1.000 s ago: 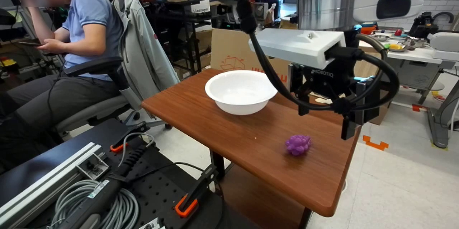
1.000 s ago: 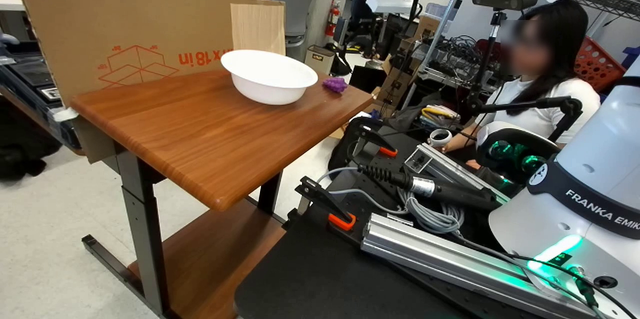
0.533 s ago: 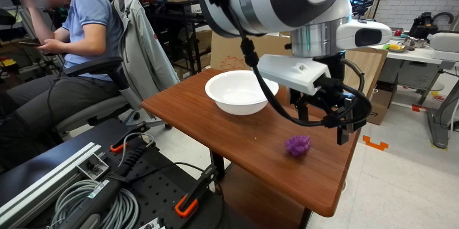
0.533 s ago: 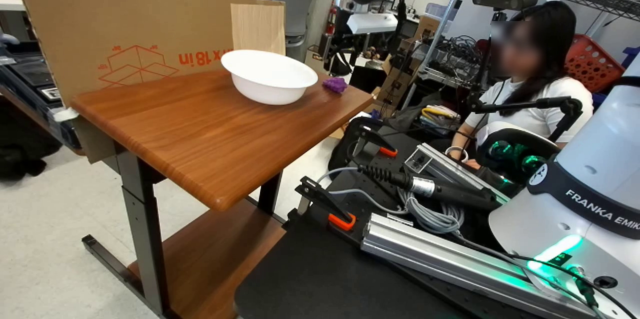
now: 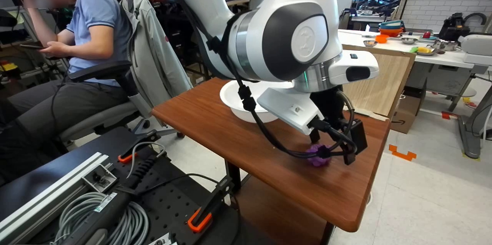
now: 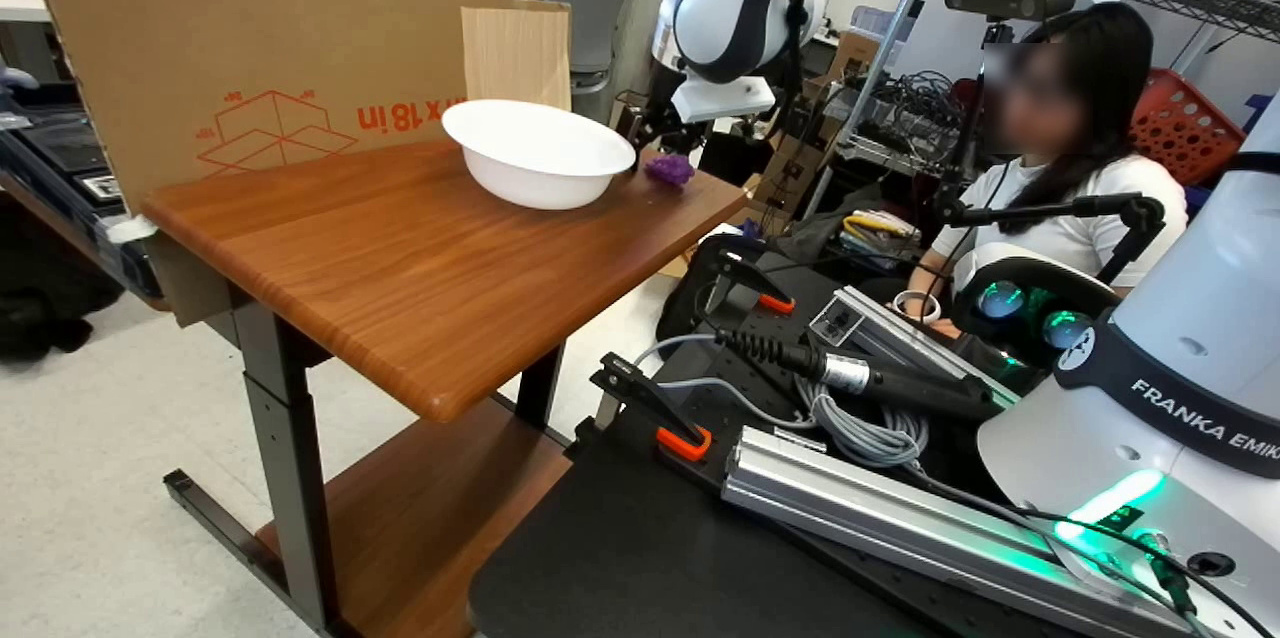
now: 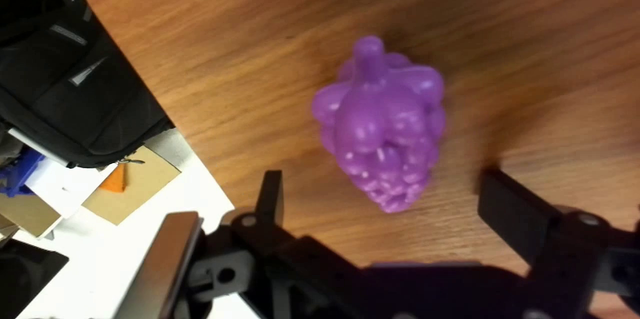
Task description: Put the plastic grapes in the bowl
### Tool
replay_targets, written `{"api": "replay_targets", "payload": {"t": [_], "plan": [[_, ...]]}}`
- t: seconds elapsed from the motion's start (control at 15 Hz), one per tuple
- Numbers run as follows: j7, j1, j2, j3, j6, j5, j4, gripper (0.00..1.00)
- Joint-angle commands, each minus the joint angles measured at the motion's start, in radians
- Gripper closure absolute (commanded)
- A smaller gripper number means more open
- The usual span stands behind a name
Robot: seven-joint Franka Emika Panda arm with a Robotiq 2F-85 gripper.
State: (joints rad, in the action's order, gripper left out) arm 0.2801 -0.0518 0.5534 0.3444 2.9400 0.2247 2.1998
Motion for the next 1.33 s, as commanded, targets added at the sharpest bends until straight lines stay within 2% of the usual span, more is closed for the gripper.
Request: {"api": "replay_targets", "payload": {"t": [0.0,0.53,0.67,1.0,1.07,1.2,1.27], "plan": [[0.01,0.05,0.014,0.037,0.051,-0.036,0.018,0.0],[0.0,0.065,-0.018,0.042,0.138,-0.107,0.105,0.0],[-0.007,0.068,-0.026,0.041,0.171,-0.135,0.127,0.26],[-0.022,0.077,-0.05,0.029,0.219,-0.209,0.169,0.63],[-0.025,0.069,-0.073,0.022,0.219,-0.226,0.183,0.75],[-0.03,0.062,-0.105,0.014,0.21,-0.241,0.201,0.91],[-0.04,0.051,-0.154,0.003,0.193,-0.245,0.23,0.93]]}}
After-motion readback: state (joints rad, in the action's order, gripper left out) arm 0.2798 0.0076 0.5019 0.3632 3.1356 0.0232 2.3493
